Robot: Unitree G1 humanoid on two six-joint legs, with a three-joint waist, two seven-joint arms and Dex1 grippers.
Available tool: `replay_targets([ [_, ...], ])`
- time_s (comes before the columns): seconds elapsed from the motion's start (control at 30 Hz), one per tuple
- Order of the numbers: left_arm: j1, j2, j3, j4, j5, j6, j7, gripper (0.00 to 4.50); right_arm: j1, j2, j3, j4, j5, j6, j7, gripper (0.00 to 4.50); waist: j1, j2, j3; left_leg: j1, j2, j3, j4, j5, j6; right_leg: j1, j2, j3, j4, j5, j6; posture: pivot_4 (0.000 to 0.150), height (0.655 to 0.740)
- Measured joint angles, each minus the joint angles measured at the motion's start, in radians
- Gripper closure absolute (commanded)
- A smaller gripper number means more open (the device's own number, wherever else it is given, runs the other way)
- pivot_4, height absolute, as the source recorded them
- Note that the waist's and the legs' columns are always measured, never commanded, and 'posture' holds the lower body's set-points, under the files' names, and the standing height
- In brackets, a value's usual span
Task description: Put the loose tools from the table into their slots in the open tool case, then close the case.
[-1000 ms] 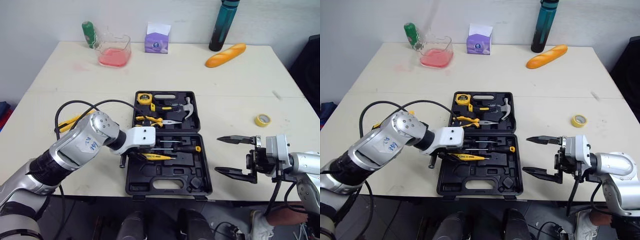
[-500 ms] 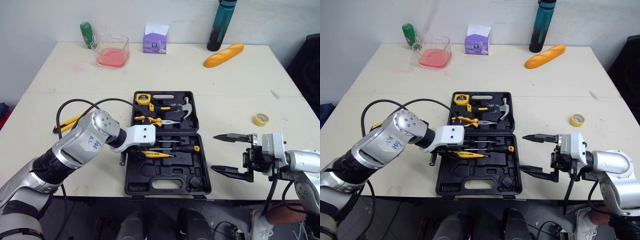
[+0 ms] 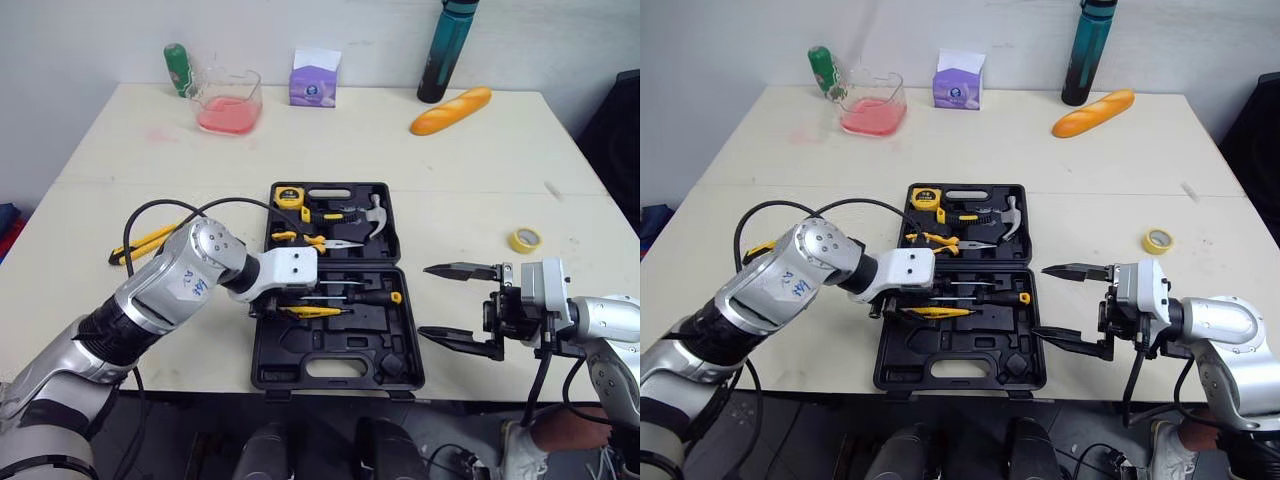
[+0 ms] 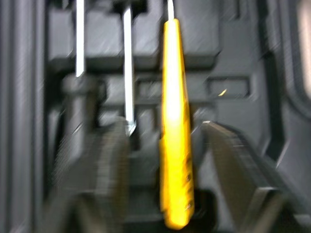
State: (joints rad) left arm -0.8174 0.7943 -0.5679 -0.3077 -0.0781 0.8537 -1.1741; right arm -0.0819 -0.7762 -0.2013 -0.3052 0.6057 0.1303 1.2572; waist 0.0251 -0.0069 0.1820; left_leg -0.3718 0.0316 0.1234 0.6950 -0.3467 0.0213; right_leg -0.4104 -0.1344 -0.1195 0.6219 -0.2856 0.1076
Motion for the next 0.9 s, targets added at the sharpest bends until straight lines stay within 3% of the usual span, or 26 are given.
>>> replay_targets([
  [0.27,0.025,0.019,0.108,-0.037,-0.068,-0.029,-0.021,0.76,0.022,0.000,-0.001,0.023,-0.003,-0.029,0.025,0.00,-0.001,0.000,0.000,0.000,0.000,0.000,0.000,0.000,0.000,0.000,0.000,0.000,0.000,0.000,0.000,0.150,0.7400],
  [0.43,0.099,-0.037,0.269,-0.012,-0.147,-0.198,0.001,0.76,0.028,0.000,-0.001,0.037,-0.004,-0.050,0.036,0.00,-0.001,0.000,0.000,0.000,0.001,-0.001,0.002,0.000,0.000,0.000,-0.001,0.000,0.000,0.000,0.000,0.150,0.7400],
  [0.57,0.220,-0.087,0.484,0.033,-0.288,-0.342,-0.024,0.76,0.036,0.023,-0.032,0.047,0.022,-0.063,0.028,0.00,-0.004,0.000,0.000,0.000,0.004,-0.001,0.001,-0.001,-0.001,0.000,-0.001,0.000,0.001,0.000,0.000,0.150,0.7400],
  [0.67,0.291,-0.136,0.576,0.047,-0.379,-0.346,0.003,1.58,0.056,0.022,-0.050,0.080,0.029,-0.068,0.039,0.00,-0.002,0.000,0.000,0.000,0.004,-0.001,0.002,-0.001,0.000,0.001,-0.001,-0.001,0.001,0.000,0.000,0.150,0.7400],
  [0.87,0.404,-0.124,0.582,0.050,-0.361,-0.512,-0.026,4.37,0.055,0.023,-0.048,0.112,0.011,-0.095,0.055,0.00,-0.002,0.000,0.000,0.001,0.002,-0.001,0.002,-0.001,0.000,0.001,-0.001,0.000,0.001,0.000,0.000,0.150,0.7400],
  [0.9,0.419,-0.125,0.566,0.058,-0.335,-0.551,-0.022,4.44,0.051,0.026,-0.048,0.115,0.009,-0.103,0.056,0.00,-0.002,0.000,0.000,0.001,0.002,-0.001,0.002,-0.001,0.000,0.001,-0.001,0.000,0.001,0.000,0.000,0.150,0.7400],
])
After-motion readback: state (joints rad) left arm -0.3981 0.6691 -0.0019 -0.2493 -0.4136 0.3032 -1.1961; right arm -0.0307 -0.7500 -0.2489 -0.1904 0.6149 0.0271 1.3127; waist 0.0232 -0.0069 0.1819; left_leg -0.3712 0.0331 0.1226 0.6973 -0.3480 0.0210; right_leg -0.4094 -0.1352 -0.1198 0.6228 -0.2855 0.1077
